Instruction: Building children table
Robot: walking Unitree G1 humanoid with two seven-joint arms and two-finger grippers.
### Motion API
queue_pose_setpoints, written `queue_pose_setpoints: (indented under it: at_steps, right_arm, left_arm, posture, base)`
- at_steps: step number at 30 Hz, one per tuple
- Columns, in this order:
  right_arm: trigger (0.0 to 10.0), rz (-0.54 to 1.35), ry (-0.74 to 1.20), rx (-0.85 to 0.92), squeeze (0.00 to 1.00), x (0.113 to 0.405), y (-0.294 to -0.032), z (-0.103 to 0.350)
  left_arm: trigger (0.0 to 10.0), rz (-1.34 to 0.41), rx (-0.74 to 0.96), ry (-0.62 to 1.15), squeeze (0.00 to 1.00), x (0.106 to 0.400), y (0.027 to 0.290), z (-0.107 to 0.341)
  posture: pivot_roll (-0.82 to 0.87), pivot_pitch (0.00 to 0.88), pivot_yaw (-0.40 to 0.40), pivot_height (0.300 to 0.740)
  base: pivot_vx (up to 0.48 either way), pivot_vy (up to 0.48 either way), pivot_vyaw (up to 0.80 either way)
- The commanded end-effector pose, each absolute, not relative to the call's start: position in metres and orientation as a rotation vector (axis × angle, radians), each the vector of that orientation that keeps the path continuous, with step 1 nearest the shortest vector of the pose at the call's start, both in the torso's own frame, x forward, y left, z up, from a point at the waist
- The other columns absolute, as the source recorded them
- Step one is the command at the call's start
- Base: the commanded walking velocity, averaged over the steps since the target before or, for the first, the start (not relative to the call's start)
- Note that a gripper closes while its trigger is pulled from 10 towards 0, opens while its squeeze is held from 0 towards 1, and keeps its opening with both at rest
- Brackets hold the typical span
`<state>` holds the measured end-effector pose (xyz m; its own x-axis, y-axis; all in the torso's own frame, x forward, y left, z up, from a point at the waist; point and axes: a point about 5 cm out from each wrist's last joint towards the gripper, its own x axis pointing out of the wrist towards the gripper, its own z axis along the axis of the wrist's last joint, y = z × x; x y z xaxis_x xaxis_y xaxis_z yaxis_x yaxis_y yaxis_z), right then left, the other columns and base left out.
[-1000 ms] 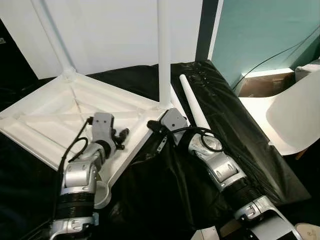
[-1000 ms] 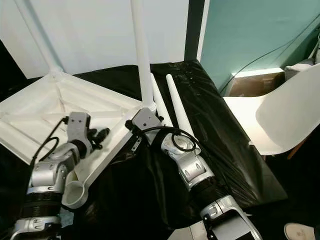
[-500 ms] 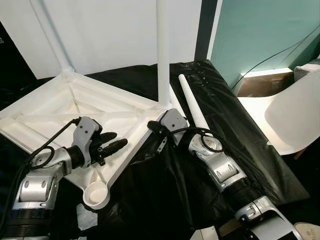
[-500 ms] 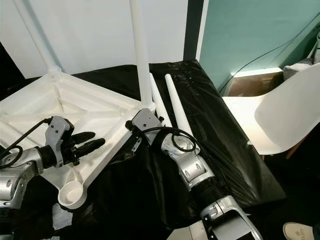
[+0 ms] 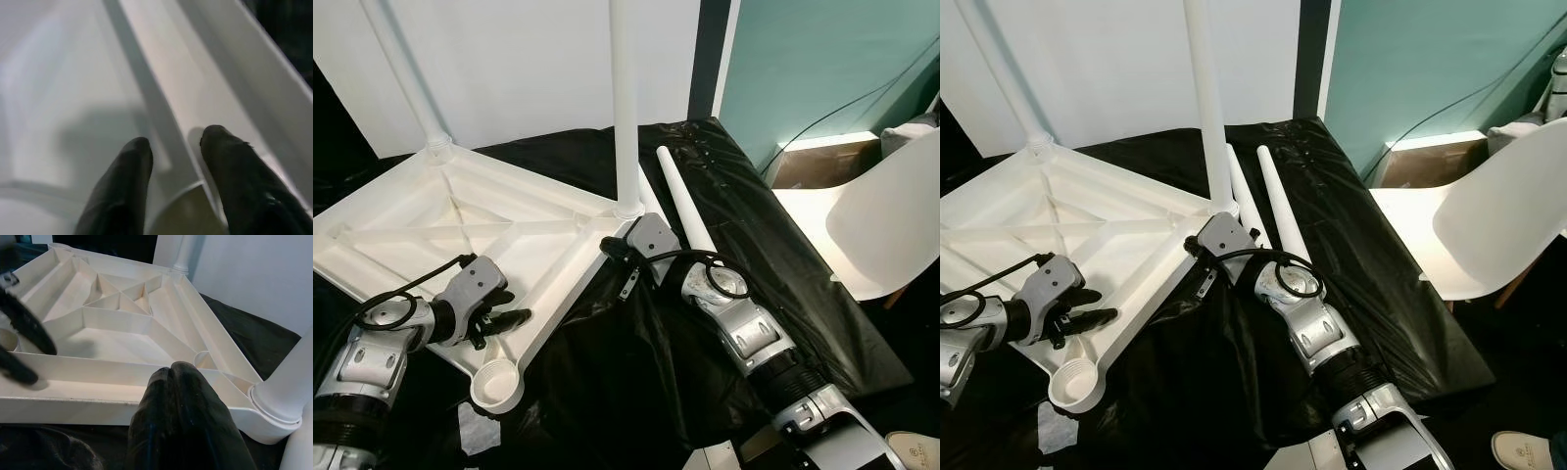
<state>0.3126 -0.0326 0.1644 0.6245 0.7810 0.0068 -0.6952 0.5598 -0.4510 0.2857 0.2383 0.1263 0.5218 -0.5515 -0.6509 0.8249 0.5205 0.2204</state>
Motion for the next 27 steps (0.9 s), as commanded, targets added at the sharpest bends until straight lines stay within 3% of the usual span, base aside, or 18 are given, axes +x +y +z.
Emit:
queue_pose_setpoints:
  at_steps: [1, 2, 7, 10, 18, 27]
  right_arm:
    - [10.0, 0.882, -0.223, -0.437, 0.0, 0.312, -0.03, 0.167]
    - [10.0, 0.881, -0.224, -0.438, 0.0, 0.312, -0.031, 0.167]
    - [10.0, 0.877, -0.227, -0.447, 0.0, 0.313, -0.032, 0.168]
    - [10.0, 0.873, -0.226, -0.449, 0.0, 0.312, -0.033, 0.168]
    - [10.0, 0.863, -0.22, -0.448, 0.0, 0.312, -0.035, 0.166]
    - [10.0, 0.856, -0.216, -0.449, 0.0, 0.312, -0.036, 0.166]
  left_arm:
    - [3.5, -0.855, 0.554, 0.624, 0.0, 0.283, 0.234, 0.111]
    - [0.0, -0.869, 0.554, 0.628, 0.0, 0.283, 0.23, 0.108]
    - [0.0, -0.902, 0.468, 0.574, 0.0, 0.288, 0.198, 0.104]
    - [0.0, -0.798, 0.329, 0.521, 0.0, 0.303, 0.175, 0.106]
    - [0.0, -0.507, 0.097, 0.497, 0.0, 0.325, 0.158, 0.101]
    - [0.0, -0.354, 0.096, 0.528, 0.0, 0.328, 0.157, 0.093]
  posture:
    - [0.02, 0.0, 0.024, 0.74]
    - [0.02, 0.0, 0.024, 0.74]
    - [0.02, 0.0, 0.022, 0.74]
    - [0.01, 0.0, 0.023, 0.74]
    - [0.0, 0.0, 0.03, 0.74]
    - [0.0, 0.0, 0.032, 0.74]
  base:
    - [0.0, 0.0, 0.0]
    - [0.0, 0.0, 0.0]
    - [0.0, 0.0, 0.0]
    - [0.0, 0.0, 0.0]
    - [0.0, 0.0, 0.0]
    - [0.0, 0.0, 0.0]
